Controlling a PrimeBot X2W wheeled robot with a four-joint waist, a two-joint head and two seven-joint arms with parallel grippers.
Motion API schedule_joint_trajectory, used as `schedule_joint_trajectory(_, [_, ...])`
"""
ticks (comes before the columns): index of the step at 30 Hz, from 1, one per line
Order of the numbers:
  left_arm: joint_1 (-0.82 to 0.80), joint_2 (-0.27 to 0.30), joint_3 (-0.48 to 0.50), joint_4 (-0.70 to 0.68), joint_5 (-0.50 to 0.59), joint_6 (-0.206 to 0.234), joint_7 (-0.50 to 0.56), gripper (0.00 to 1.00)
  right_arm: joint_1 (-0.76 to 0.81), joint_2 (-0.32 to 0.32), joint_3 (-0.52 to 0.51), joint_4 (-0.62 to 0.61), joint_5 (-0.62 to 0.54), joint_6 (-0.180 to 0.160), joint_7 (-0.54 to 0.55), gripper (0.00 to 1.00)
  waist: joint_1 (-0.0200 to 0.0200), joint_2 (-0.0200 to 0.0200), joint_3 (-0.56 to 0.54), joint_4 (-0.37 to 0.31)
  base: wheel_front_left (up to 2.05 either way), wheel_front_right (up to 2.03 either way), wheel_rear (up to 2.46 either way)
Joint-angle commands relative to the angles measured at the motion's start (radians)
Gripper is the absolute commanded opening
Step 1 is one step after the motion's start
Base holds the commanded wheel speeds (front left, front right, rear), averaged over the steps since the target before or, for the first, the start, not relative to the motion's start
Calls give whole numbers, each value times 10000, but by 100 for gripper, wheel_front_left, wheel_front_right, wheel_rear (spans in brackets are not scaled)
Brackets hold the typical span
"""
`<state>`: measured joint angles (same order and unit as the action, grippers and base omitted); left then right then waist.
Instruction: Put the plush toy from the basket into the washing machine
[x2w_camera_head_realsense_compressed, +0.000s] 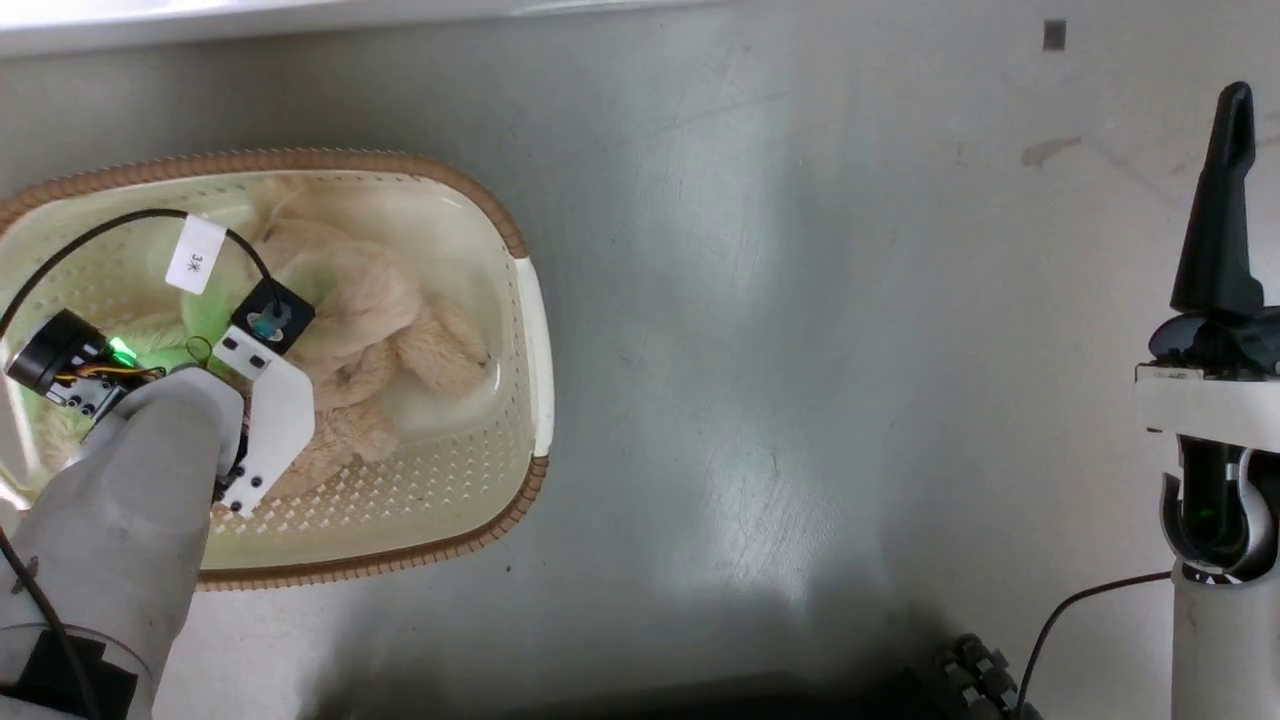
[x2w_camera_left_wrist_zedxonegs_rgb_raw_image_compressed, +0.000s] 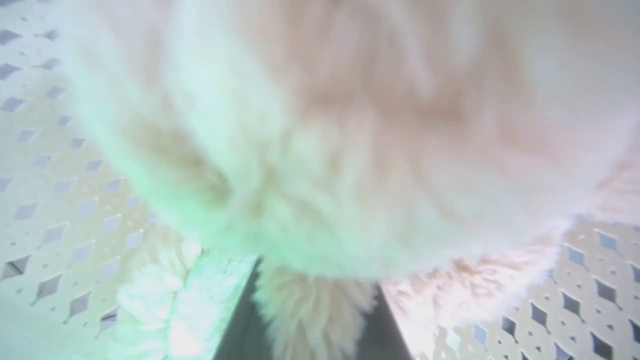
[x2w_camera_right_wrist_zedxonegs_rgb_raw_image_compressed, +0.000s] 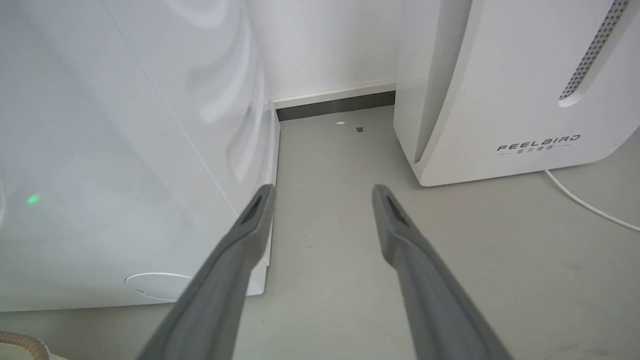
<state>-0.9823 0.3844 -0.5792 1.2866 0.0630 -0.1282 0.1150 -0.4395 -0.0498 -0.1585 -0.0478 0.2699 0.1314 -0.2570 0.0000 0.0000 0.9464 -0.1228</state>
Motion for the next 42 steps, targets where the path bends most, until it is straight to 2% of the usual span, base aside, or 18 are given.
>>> schedule_joint_trajectory(1, [49,-7,-30,42,-79,-10,-111,0,-57,-4,-34,58,-24,-7,-47,100,0,0,-207,69,0,0,0])
schedule_joint_trajectory(12, [584,-526,-178,42,-533,-20,-920,0,555,-4,-130,745,-106,-7,-47,100,0,0,-1789,411,0,0,0])
schedule_joint_trajectory(18, [1108,-719,-567,42,-905,-23,-1508,0,1042,-4,-265,1089,-233,-7,-47,100,0,0,-2873,731,0,0,0])
schedule_joint_trajectory(28, [1934,-1433,-1021,42,-1854,-24,-2646,0,2092,-4,-453,1523,-555,-7,-47,100,0,0,-4828,1434,0,0,0])
schedule_joint_trajectory(32, [2155,-1661,-954,42,-2120,-24,-3011,0,2350,-4,-470,1585,-612,-7,-47,100,0,0,-5303,1579,0,0,0])
schedule_joint_trajectory(36, [2287,-1994,-803,42,-2380,119,-3434,0,2673,-4,-512,1625,-663,-7,-47,100,0,0,-5909,1772,0,0,0])
schedule_joint_trajectory(42, [2410,-2141,-500,-317,-2737,458,-3736,0,3055,-4,-562,1621,-682,-7,-47,100,0,0,-6551,1965,0,0,0])
